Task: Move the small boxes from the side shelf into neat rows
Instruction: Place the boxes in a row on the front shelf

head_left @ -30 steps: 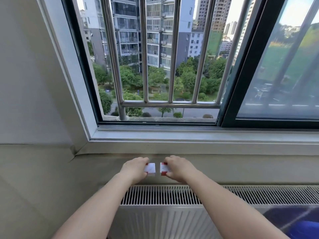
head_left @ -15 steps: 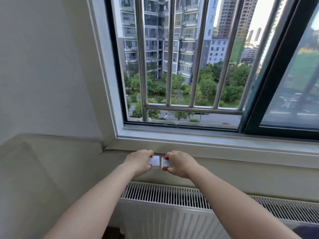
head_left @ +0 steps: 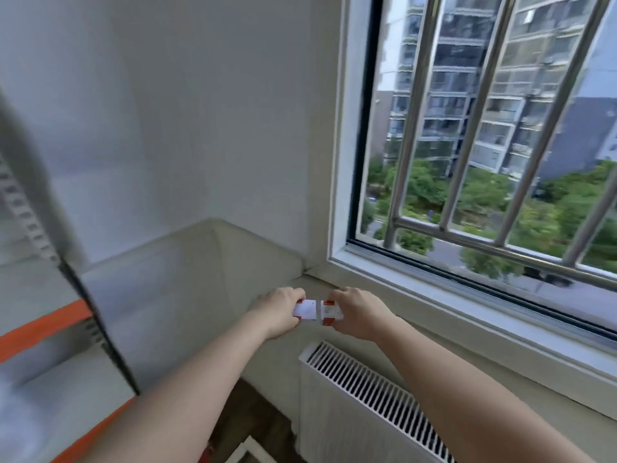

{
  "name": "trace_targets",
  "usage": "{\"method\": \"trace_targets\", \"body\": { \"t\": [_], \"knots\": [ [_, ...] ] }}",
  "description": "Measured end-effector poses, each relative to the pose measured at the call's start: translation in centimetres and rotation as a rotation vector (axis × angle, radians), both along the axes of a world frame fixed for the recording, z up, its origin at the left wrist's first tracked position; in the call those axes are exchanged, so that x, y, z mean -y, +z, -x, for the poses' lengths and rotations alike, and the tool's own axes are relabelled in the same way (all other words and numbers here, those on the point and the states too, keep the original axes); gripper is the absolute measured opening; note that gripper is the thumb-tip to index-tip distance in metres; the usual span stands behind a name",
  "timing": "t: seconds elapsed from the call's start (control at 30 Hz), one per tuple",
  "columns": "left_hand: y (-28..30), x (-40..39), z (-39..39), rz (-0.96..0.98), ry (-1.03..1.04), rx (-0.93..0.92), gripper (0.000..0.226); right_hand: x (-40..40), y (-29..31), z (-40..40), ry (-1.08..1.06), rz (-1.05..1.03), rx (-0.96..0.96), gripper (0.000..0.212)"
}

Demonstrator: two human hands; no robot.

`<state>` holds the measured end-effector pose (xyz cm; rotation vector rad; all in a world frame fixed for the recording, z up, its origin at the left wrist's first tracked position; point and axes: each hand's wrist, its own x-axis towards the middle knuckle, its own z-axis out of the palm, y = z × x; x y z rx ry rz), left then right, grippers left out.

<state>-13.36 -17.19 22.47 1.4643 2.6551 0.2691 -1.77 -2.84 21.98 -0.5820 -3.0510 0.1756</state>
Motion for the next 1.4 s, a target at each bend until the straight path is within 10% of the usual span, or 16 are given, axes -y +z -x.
{"method": "trace_targets", "body": {
  "t": [0.77, 1.4],
  "knots": [
    [-1.1, 32.2, -7.2, -0.059, 0.792, -0.013, 0.013, 28.0, 0.5, 7.2, 0.905, -0.060, 0.052, 0.037],
    [0.3, 60.0, -19.4, 0.000, 1.178, -0.007, 0.028, 57.8, 1.5, 2.0, 1.251, -0.052, 0.028, 0.032]
  ]
}}
